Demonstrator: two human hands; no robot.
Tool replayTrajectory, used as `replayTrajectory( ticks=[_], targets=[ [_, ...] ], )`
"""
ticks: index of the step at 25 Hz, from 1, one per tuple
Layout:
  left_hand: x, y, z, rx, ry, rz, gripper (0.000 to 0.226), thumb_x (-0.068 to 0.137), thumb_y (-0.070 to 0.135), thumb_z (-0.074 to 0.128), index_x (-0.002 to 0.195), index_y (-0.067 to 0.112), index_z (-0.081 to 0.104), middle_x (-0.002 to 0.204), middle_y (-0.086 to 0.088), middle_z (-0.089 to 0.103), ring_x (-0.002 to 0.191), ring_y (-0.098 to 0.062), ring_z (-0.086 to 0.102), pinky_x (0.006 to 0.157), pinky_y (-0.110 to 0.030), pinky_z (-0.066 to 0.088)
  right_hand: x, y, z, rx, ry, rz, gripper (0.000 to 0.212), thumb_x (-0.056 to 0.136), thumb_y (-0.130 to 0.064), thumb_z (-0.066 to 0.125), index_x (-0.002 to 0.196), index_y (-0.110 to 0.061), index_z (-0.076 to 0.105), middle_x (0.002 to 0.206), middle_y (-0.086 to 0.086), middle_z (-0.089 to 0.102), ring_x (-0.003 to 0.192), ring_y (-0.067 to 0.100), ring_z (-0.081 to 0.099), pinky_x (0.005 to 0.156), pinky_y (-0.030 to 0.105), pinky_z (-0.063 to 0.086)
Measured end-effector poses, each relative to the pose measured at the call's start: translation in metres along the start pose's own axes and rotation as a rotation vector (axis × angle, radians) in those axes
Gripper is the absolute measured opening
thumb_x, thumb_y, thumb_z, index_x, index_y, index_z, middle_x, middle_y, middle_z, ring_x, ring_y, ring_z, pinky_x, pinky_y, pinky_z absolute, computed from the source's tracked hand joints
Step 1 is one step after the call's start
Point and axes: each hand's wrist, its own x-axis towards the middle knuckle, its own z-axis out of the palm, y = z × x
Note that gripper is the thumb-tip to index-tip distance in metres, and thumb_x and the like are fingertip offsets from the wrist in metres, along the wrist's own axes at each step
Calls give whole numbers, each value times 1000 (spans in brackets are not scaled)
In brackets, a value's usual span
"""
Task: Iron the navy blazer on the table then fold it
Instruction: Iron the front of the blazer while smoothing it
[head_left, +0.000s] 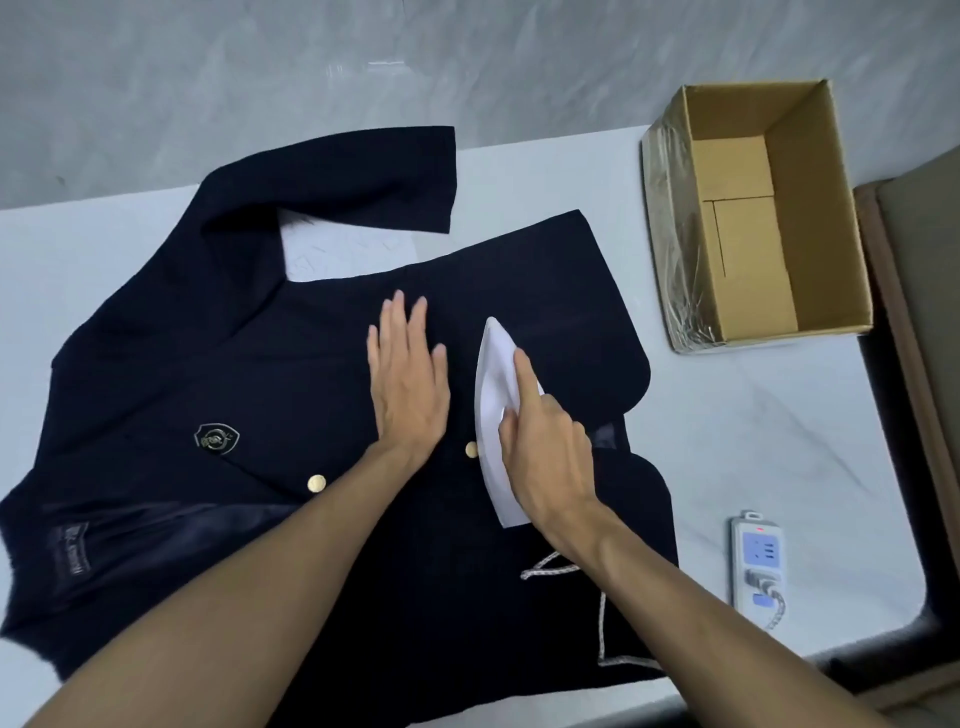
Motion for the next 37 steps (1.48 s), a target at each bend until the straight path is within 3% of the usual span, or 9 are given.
replayTrajectory(
  ticks=[4, 8, 12, 16, 20, 27, 32, 35, 37],
  targets=[
    [-29, -8, 21, 256, -89, -8, 58, 106, 37, 27, 156, 10, 19, 165, -12, 11, 153, -25, 7, 125, -43, 9, -2, 3, 10, -108, 42, 10, 64, 102, -22, 37, 153, -40, 1, 92, 4, 50, 63, 25, 50, 61, 35, 37],
    [-29, -10, 28, 401, -100, -14, 62, 106, 44, 16, 157, 10, 7, 166, -14, 2, 153, -27, 1, 125, -44, 8, 18, 22, -9, -191, 78, 29, 66, 101, -13, 37, 153, -39, 6, 85, 6, 43, 57, 26, 39, 59, 36, 32],
    [-30, -8, 29, 417, -103, -11, 62, 106, 43, 16, 158, 10, 6, 166, -14, 0, 153, -26, -2, 125, -45, 8, 39, 41, -23, -192, 129, 81, 64, 100, -12, 39, 154, -35, 13, 77, 7, 49, 57, 27, 41, 58, 36, 31],
    [-29, -7, 27, 414, -119, -23, 62, 106, 42, 17, 158, 10, 7, 166, -13, -1, 153, -25, -3, 125, -44, 6, 14, 18, -6, -113, -4, 11, 65, 101, -18, 38, 153, -40, 6, 85, 7, 50, 62, 30, 49, 60, 36, 36],
    [-29, -5, 26, 400, -116, -26, 60, 106, 39, 18, 157, 10, 9, 166, -12, 1, 154, -24, -2, 125, -43, 7, -4, 6, 12, -255, -10, -7, 74, 101, -12, 40, 153, -39, -4, 85, 4, 45, 47, 15, 29, 54, 33, 32],
    [-29, -5, 27, 408, -99, -17, 61, 106, 41, 20, 157, 10, 11, 166, -13, 2, 153, -25, 0, 125, -44, 7, 36, 57, -34, -234, 71, 62, 67, 99, -8, 33, 153, -38, 8, 81, 8, 44, 50, 21, 31, 58, 36, 29],
    [-29, -6, 28, 438, -101, -17, 61, 106, 41, 19, 158, 10, 6, 165, -14, 0, 153, -26, -2, 125, -45, 7, 57, 87, -53, -232, 160, 98, 58, 102, -16, 36, 153, -35, 18, 73, 8, 42, 57, 29, 38, 57, 37, 27],
    [-29, -7, 29, 441, -113, 15, 58, 106, 40, 15, 158, 18, 0, 165, -16, -2, 153, -28, -3, 125, -45, 6, 52, 80, -55, -182, 157, 69, 57, 100, -17, 37, 153, -32, 19, 67, 5, 38, 61, 30, 40, 59, 38, 28],
    [-30, -8, 29, 438, -106, 36, 55, 106, 38, 14, 158, 25, 1, 165, -16, -2, 153, -28, -2, 125, -45, 6, 38, 60, -44, -127, 107, 34, 61, 100, -15, 37, 153, -36, 15, 75, 6, 43, 66, 33, 47, 62, 38, 30]
  ],
)
